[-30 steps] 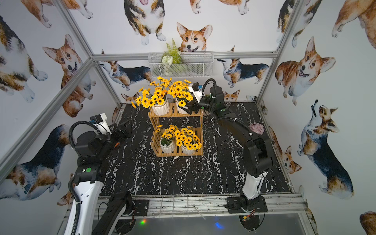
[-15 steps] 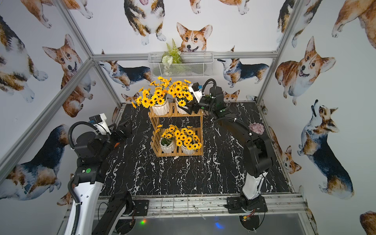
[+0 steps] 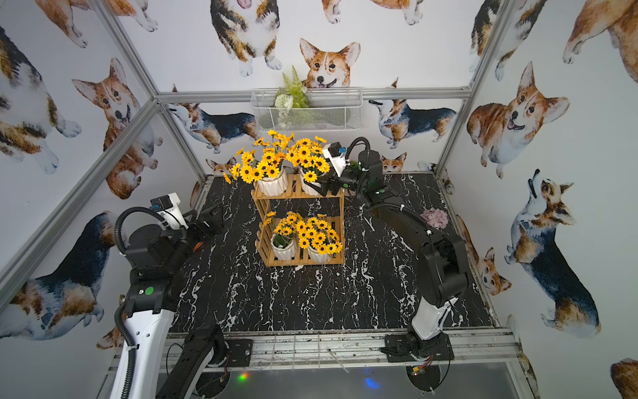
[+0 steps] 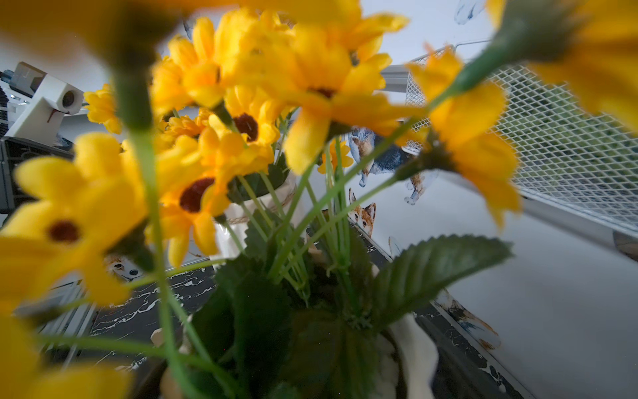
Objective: Take the sunflower pots off the shelves
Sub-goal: Pick up the sunflower pot from the shelf.
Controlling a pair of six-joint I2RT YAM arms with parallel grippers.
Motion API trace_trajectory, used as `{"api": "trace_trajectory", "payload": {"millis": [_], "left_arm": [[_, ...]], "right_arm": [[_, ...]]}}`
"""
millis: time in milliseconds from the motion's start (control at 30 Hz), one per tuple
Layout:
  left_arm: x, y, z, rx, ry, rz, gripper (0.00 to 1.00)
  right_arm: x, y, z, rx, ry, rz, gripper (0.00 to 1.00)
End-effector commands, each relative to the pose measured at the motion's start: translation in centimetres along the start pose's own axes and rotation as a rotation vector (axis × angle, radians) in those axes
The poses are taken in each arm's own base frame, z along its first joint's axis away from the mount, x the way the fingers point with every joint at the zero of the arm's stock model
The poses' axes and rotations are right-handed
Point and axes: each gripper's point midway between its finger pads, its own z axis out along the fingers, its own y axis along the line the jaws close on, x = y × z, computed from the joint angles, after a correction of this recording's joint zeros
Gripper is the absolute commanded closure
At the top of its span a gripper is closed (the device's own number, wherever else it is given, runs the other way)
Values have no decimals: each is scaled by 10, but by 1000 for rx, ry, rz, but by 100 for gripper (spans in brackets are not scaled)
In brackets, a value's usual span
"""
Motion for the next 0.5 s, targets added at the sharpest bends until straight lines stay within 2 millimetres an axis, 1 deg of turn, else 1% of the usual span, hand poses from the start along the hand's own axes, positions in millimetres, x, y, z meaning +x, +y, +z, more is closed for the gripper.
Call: {"api": "trace_trajectory", "payload": {"millis": [0, 233, 467], "left_arm": [[-5, -1, -2, 0, -14, 10, 0], [-5, -2, -3, 3, -14, 10, 0], [-5, -3, -3, 9, -16, 11, 0]], "right_arm": [[-26, 4, -7, 16, -68, -49, 100], [-46, 11, -17, 36, -108, -88, 100], [-52, 18, -27, 58, -126, -110, 100]]}}
